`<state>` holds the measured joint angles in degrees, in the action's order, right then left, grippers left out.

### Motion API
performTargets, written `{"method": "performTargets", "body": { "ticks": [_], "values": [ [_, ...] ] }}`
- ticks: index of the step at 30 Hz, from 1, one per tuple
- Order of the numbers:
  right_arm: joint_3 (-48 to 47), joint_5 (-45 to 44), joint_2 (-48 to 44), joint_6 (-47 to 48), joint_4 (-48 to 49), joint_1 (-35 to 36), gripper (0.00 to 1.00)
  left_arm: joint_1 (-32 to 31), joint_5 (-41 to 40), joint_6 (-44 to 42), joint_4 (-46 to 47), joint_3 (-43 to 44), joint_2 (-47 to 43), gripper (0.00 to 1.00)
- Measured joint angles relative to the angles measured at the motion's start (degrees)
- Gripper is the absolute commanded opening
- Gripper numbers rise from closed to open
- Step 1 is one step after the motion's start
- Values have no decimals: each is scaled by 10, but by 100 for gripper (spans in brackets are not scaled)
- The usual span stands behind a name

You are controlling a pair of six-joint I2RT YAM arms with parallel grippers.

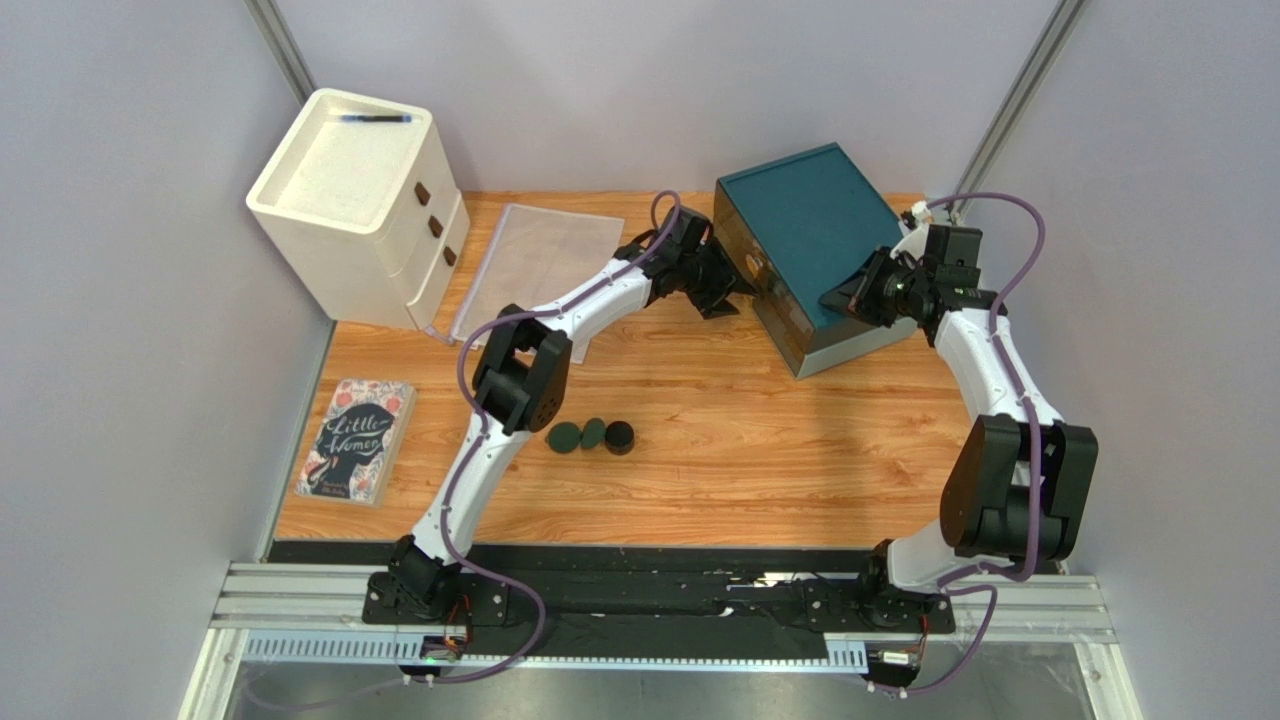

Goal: Organize the makeup

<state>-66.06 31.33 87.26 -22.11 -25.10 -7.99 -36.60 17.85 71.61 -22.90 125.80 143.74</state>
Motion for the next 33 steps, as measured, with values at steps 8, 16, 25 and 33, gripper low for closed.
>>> {"method": "performTargets", "body": {
  "ticks": [8,16,25,33],
  "values": [
    [-10,3,9,-2,-1,-14,0,11,-2,36,34,0,20,52],
    [-20,3,17,-2,-5,-26,0,16,0,54,33,68,76,43],
    [-33,3,28,-2,-11,-32,0,18,-4,32,-10,123,99,26],
    [-40,8,36,-3,-19,-34,0,21,-9,-21,-36,95,71,24]
  ]
}}
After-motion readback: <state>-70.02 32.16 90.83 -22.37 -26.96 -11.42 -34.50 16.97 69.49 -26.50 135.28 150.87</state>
